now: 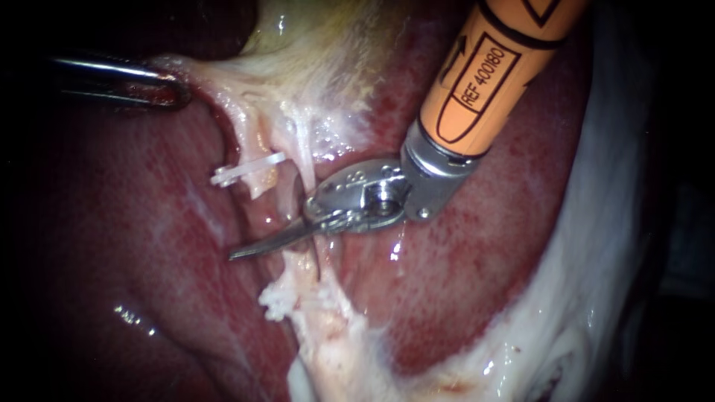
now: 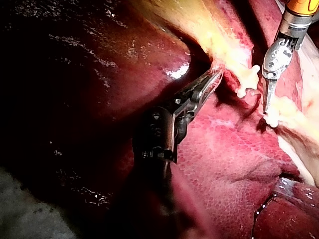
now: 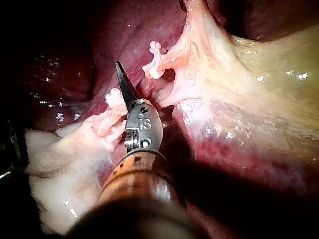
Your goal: Go back from the cut left tube
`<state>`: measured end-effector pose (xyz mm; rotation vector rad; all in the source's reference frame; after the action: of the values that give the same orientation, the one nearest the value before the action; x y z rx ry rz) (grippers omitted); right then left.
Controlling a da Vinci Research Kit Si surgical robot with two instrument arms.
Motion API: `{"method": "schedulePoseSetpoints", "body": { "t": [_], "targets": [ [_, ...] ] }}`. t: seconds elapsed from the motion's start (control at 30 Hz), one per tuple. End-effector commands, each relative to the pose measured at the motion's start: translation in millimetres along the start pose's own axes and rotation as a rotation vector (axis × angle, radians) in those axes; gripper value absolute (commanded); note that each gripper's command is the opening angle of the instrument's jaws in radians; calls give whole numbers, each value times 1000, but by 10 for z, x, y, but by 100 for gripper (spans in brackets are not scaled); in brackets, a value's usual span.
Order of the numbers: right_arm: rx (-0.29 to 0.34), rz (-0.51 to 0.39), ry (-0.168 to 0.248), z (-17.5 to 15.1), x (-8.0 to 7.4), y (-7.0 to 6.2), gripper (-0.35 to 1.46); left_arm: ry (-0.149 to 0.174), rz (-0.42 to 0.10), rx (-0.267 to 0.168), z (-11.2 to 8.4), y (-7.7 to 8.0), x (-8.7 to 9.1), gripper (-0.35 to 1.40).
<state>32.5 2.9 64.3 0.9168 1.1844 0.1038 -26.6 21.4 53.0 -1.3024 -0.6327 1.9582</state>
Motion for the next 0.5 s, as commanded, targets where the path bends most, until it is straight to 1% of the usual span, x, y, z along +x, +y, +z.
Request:
{"method": "schedulePoseSetpoints", "body": {
  "t": [0.03,0.17,0.2,0.23,0.27,0.3,0.33,0.37,0.43,0.5],
  "targets": [
    [0,1,0,0,0,0,-35,0,0,0,0,-1,0,-35],
    [2,-1,12,0,1,-4,-35,0,0,0,0,-1,0,-35],
    [-9,-2,17,0,1,-5,-30,0,0,0,0,-1,0,-35],
    [-22,-2,26,1,2,-7,32,0,0,0,0,-1,0,-35],
    [-33,-2,32,1,3,-8,71,0,0,0,0,-1,-1,-35],
    [-44,16,41,2,4,-9,98,0,0,0,0,-1,-1,-35],
    [-64,23,52,2,6,-11,118,0,1,0,0,-1,-1,-35],
    [-70,24,60,2,7,-11,126,0,1,0,0,-1,-1,-35],
    [-100,26,67,2,9,-12,136,0,1,0,0,-1,-1,-35],
    [-110,30,70,1,10,-12,140,0,1,0,0,-1,-1,-35]
  ]
}}
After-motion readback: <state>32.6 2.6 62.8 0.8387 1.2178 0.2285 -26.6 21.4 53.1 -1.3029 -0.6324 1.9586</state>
